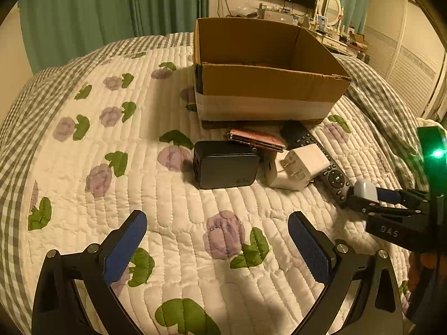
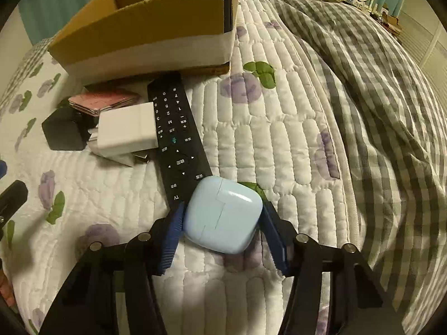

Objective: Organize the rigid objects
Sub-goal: 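Grasp the light blue earbud case with the right tool while the left grasps the black power bank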

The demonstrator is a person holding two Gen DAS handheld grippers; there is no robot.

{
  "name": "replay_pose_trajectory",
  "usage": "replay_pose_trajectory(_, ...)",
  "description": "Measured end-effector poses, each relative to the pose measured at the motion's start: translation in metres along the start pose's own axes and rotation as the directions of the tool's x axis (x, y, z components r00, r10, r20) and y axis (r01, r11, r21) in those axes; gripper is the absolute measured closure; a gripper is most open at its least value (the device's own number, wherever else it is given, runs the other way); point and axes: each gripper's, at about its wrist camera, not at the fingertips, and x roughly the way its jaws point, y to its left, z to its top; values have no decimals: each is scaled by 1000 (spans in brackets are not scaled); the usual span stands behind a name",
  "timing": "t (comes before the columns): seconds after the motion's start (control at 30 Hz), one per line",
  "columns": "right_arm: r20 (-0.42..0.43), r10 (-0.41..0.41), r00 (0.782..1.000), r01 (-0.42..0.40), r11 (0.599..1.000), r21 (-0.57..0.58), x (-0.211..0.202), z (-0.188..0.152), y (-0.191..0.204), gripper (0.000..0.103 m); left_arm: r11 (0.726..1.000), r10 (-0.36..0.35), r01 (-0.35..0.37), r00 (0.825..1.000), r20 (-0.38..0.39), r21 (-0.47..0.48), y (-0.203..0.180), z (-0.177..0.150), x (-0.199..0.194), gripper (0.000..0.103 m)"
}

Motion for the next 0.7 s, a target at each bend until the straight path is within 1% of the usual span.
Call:
replay_pose_trajectory(0.13, 51, -14, 999, 15, 1000, -18, -13, 2, 2, 48, 1000, 0, 0, 1000, -12, -15, 1, -1, 3, 0)
replay_pose_trajectory(0.3, 86, -21, 996, 23, 1000, -21, -24, 7, 5, 48, 999, 2, -3, 1000, -31, -37, 2, -1, 7, 0)
replay_pose_trajectory(0.43, 110, 14, 994, -11, 1000, -25, -32, 20, 13, 48, 998, 38, -40, 998, -47, -38, -2, 5, 14, 0)
replay_pose_trajectory(0.53, 139, 20, 990, -15, 999, -39, -31, 33, 26, 48, 998, 39, -41, 998, -50, -43, -1, 11, 17, 0)
replay_pose_trajectory(0.7, 175, 74, 982, -74, 997, -5, -23, 61, 31, 48, 995, 58, -63, 997, -59, -76, 4, 27, 28, 0)
